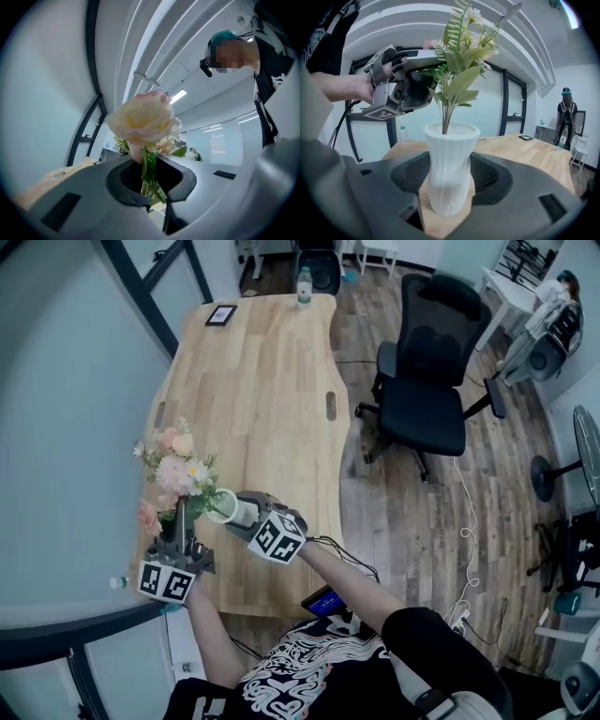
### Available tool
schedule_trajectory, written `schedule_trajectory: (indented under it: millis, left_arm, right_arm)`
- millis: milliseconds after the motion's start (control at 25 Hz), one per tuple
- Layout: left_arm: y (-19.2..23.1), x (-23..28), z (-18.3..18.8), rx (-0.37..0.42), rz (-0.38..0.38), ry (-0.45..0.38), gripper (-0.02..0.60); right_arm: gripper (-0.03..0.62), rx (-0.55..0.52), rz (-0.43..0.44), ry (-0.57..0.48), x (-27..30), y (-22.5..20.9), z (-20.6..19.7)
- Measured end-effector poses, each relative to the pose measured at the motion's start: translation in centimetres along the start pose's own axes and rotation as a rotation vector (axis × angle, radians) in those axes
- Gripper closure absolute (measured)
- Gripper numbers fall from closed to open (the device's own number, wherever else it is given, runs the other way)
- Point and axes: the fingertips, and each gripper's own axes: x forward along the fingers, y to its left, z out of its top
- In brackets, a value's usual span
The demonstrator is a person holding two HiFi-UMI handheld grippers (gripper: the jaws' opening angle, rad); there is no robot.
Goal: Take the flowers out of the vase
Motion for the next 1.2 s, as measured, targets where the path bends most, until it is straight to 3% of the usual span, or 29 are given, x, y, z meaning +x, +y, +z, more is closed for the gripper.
schedule_trajectory:
  millis: [400, 720, 1000, 1200]
  left_arm:
    - [0.3, -0.1, 2.2, 0.018, 0.025, -0.033, 0.541]
    - [-0.1, -0.2, 3.3, 0.010, 0.017, -0.046, 0.541]
    - [-1.0, -0.5, 5.4, -0.003, 0.014, -0.100, 0.541]
    - [-1.2, -1.9, 7.3, -0.026, 0.021, -0.168, 0.541]
  right_arm:
    - [0.324, -0.003, 0.004, 0.046, -0.4, -0.4, 0.1]
    - [0.324, 0.021, -0.023, 0.016, -1.4, -0.3, 1.1]
    - [0.324, -0.001, -0.057, -0.082, -4.0, 0.2, 3.1]
    - [0.324, 0.025, -0.102, -0.211, -6.5, -0.2, 5.5]
